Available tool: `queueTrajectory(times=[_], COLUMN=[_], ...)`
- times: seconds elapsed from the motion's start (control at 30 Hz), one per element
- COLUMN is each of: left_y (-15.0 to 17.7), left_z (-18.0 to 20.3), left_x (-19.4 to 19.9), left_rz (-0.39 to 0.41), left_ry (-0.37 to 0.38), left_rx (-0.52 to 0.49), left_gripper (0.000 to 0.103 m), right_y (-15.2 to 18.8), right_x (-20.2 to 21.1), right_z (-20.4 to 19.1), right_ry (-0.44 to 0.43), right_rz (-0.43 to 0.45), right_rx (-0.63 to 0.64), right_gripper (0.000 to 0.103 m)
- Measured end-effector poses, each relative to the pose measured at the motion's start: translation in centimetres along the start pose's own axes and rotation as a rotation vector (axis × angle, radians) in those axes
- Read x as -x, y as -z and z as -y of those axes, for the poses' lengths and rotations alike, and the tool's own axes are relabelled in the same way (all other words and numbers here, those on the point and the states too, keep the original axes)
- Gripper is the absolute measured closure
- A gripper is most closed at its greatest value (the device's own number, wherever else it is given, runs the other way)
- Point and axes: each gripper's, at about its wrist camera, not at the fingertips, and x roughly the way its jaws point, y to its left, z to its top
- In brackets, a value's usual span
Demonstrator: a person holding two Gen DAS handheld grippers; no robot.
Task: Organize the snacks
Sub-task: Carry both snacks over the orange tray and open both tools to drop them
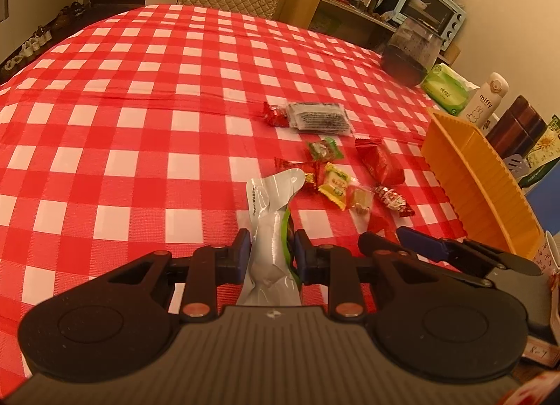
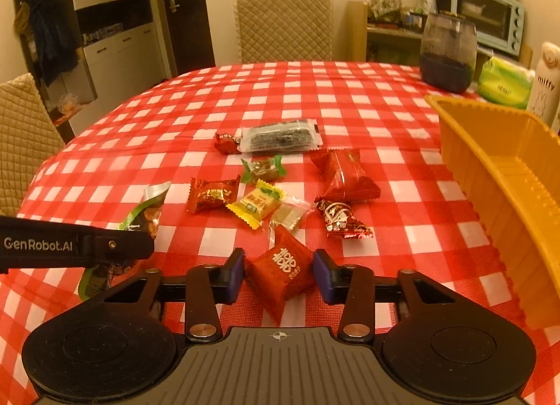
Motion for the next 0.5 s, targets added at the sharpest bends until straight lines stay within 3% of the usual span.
queueTrajectory(times=[0.1,0.37,0.5], left_y=[-0.2,-0.3,-0.3], left_z=[0.6,1.8,2.0], left_x=[0.4,0.8,0.8], left_rz=[0.01,0.016,0.014], left_ry=[0.008,0.015,0.015], left_rx=[-0.007,-0.015,-0.01], left_gripper=[0.079,0.079,0.079], right_y=[-0.3,0.8,0.9], right_x=[0.5,-0.4,-0.6], right_z=[-0.1,-0.7,-0.2], right_ry=[0.016,0.074,0.069], right_rz=[0.011,-0.037,-0.04], right_rx=[0.015,0.129,0.099], right_gripper=[0.071,0.068,0.068])
